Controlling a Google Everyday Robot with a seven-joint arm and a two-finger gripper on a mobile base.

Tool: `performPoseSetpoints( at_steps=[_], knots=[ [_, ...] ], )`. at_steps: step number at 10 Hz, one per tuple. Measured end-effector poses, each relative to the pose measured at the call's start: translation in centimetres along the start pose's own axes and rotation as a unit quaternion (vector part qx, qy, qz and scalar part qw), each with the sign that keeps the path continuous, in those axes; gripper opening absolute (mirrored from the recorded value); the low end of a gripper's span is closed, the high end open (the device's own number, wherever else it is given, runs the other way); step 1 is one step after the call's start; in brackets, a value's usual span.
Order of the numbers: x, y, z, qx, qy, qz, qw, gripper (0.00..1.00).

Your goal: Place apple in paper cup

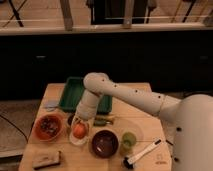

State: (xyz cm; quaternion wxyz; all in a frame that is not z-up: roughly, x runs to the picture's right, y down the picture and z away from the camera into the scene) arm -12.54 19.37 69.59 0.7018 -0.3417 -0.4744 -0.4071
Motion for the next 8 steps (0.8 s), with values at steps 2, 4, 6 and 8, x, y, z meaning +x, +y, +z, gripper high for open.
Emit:
performPoseSetpoints(
  at_steps=[2, 4, 6, 8],
  knots=[
    [0.57, 0.02, -0.1, 0.0, -0.001, 0.002, 1.0, 0.8],
    [0.89, -0.13, -0.04, -0.001, -0.003, 0.002, 1.0, 0.8],
    [1.06, -0.28, 0.02, -0.002, -0.006, 0.002, 1.0, 0.8],
    [1.15, -0.26, 0.01, -0.002, -0.008, 0.002, 1.0, 0.8]
  ],
)
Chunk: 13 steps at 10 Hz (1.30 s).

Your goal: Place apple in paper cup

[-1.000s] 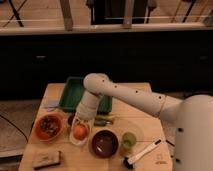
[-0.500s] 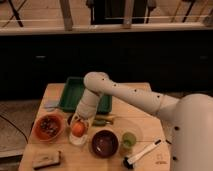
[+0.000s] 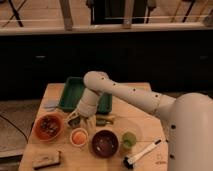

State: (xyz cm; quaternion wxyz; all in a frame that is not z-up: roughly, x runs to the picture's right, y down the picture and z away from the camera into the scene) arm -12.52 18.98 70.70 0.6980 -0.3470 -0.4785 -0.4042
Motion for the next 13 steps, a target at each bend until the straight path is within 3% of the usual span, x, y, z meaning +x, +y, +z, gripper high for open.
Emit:
performPoseSetpoints(
  at_steps=[7, 13],
  knots=[
    [-0.24, -0.28, 0.15, -0.001, -0.015, -0.016, 0.9997, 0.8],
    [-0.24, -0.28, 0.15, -0.001, -0.015, -0.016, 0.9997, 0.8]
  ],
)
